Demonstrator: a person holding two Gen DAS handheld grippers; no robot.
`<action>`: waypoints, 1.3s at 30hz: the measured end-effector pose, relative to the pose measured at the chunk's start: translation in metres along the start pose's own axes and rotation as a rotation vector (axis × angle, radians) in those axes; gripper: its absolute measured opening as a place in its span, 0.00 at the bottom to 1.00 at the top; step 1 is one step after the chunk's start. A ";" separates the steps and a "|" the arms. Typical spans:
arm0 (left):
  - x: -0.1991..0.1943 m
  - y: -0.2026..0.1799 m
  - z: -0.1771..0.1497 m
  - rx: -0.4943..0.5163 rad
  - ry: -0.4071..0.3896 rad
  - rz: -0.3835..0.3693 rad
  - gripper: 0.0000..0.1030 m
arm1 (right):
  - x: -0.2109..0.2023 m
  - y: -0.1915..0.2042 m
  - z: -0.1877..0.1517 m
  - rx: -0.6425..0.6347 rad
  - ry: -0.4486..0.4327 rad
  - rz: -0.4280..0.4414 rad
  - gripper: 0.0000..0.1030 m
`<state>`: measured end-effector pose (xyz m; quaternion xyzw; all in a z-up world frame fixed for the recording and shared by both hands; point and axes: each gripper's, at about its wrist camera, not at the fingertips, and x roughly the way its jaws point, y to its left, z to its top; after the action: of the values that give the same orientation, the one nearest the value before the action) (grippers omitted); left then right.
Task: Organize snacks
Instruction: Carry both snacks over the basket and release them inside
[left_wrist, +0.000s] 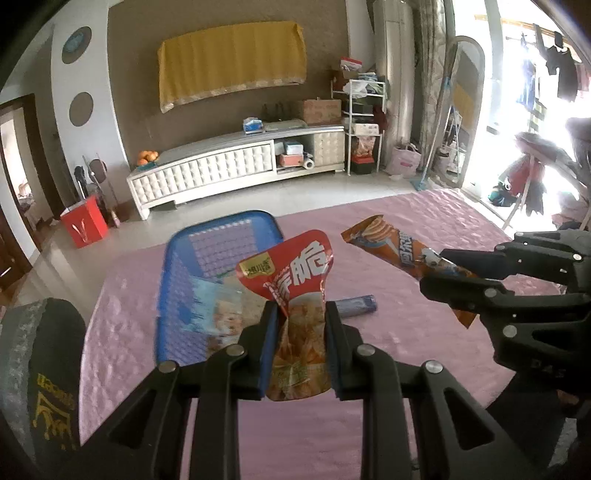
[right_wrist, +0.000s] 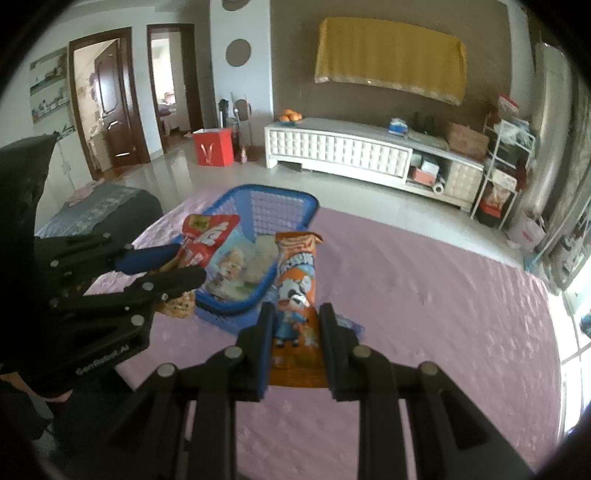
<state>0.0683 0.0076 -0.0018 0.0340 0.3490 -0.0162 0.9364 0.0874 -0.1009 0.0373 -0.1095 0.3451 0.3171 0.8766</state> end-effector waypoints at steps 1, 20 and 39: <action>-0.002 0.007 0.001 0.007 -0.002 0.009 0.22 | 0.002 0.003 0.003 -0.005 -0.003 0.006 0.27; 0.051 0.085 0.005 -0.021 0.116 -0.012 0.24 | 0.072 0.042 0.034 -0.016 0.053 0.045 0.27; 0.092 0.104 -0.005 -0.078 0.229 -0.056 0.45 | 0.084 0.036 0.035 -0.004 0.077 0.023 0.22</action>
<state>0.1401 0.1107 -0.0601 -0.0106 0.4548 -0.0248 0.8902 0.1303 -0.0182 0.0078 -0.1193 0.3792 0.3234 0.8587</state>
